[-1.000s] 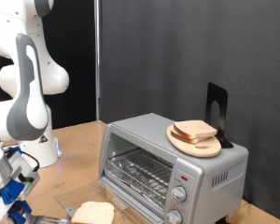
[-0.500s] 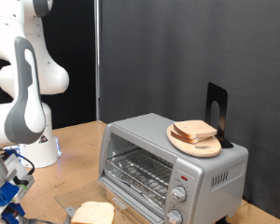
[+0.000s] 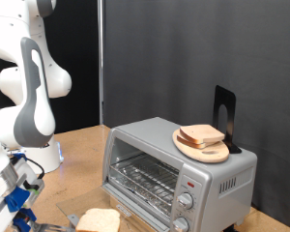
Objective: Make a piece of toast with the oven
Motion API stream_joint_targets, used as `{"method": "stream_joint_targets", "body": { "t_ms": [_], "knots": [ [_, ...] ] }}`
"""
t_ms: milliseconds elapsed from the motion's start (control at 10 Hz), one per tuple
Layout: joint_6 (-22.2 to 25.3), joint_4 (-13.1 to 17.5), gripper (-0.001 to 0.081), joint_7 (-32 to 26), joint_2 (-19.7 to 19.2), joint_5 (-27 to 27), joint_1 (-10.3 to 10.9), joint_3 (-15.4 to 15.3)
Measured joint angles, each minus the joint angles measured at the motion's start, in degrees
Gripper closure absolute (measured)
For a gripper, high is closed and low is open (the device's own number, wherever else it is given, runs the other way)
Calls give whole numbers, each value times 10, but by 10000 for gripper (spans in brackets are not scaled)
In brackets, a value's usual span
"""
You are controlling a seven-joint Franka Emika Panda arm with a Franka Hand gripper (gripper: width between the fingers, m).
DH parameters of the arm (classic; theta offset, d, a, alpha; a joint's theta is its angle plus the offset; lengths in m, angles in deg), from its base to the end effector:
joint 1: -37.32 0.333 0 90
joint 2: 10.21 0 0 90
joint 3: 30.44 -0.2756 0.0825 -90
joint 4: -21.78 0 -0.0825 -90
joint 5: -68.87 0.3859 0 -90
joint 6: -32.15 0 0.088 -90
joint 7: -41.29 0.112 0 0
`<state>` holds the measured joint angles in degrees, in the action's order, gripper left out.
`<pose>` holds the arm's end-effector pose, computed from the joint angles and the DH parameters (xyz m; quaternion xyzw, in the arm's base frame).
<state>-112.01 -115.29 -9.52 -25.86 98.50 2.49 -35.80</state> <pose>0.4127 -0.2330 0.1473 -0.9858 0.0367 -0.0376 0.1595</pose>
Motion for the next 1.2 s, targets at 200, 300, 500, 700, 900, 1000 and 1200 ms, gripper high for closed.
{"method": "stream_joint_targets", "body": {
  "t_ms": [200,300,500,700,900,1000,1200],
  "knots": [
    [-2,-5,413,0,1,0,0,0],
    [-2,-7,413,0,2,0,1,0],
    [-8,-9,413,7,2,-1,2,0],
    [-11,-9,413,22,2,-1,6,-1],
    [-17,-9,413,38,2,-2,13,-2],
    [-18,-9,413,41,2,-2,15,-2],
    [-19,-8,413,42,3,-1,16,-3]
  ]
}}
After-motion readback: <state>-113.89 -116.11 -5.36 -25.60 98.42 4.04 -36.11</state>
